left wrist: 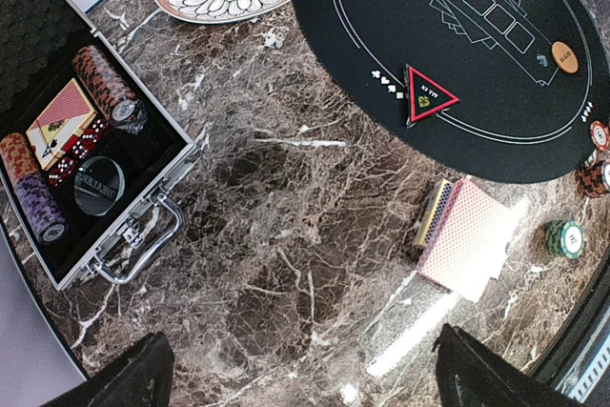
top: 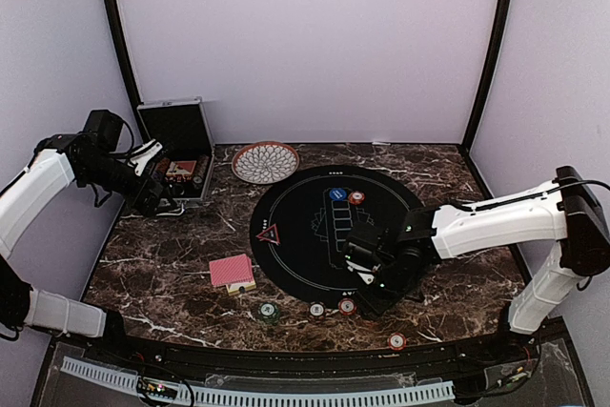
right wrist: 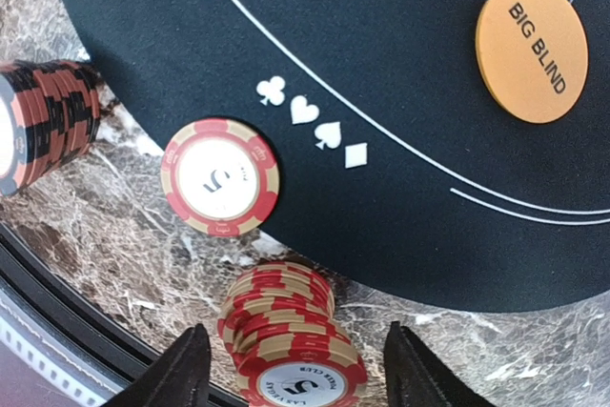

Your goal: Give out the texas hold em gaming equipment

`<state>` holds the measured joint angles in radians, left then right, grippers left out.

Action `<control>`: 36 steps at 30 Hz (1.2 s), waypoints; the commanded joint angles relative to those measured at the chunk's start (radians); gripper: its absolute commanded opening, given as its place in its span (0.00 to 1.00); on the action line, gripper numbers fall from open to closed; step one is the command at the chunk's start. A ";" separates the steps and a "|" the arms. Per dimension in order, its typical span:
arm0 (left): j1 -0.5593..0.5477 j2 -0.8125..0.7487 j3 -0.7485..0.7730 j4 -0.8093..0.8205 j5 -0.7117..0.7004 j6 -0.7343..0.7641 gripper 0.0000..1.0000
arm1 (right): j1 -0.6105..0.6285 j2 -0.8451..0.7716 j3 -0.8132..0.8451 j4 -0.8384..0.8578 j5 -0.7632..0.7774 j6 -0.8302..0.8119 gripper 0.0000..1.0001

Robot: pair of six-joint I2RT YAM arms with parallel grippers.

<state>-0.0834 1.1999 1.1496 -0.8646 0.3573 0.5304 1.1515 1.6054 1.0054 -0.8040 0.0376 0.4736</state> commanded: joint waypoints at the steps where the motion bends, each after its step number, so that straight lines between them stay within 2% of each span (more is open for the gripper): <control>1: -0.004 -0.026 -0.001 -0.020 0.005 0.011 0.99 | -0.001 0.010 -0.008 0.023 -0.014 0.003 0.58; 4: -0.004 -0.025 0.000 -0.020 0.003 0.011 0.99 | -0.001 0.010 -0.013 0.024 -0.015 0.002 0.54; 11: -0.004 -0.027 -0.001 -0.020 0.003 0.011 0.99 | -0.001 0.001 -0.005 0.016 -0.019 0.003 0.37; 19: -0.004 -0.028 0.002 -0.023 0.006 0.013 0.99 | -0.001 -0.007 0.033 -0.020 -0.018 -0.006 0.25; 29: -0.004 -0.024 0.006 -0.026 0.013 0.012 0.99 | -0.001 0.022 0.188 -0.120 0.000 -0.045 0.21; 36: -0.004 -0.019 0.004 -0.023 0.012 0.010 0.99 | -0.026 0.230 0.423 -0.098 -0.001 -0.115 0.20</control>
<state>-0.0834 1.1961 1.1496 -0.8658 0.3565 0.5316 1.1423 1.7195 1.3018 -0.9169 0.0261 0.4156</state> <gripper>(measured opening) 0.988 0.395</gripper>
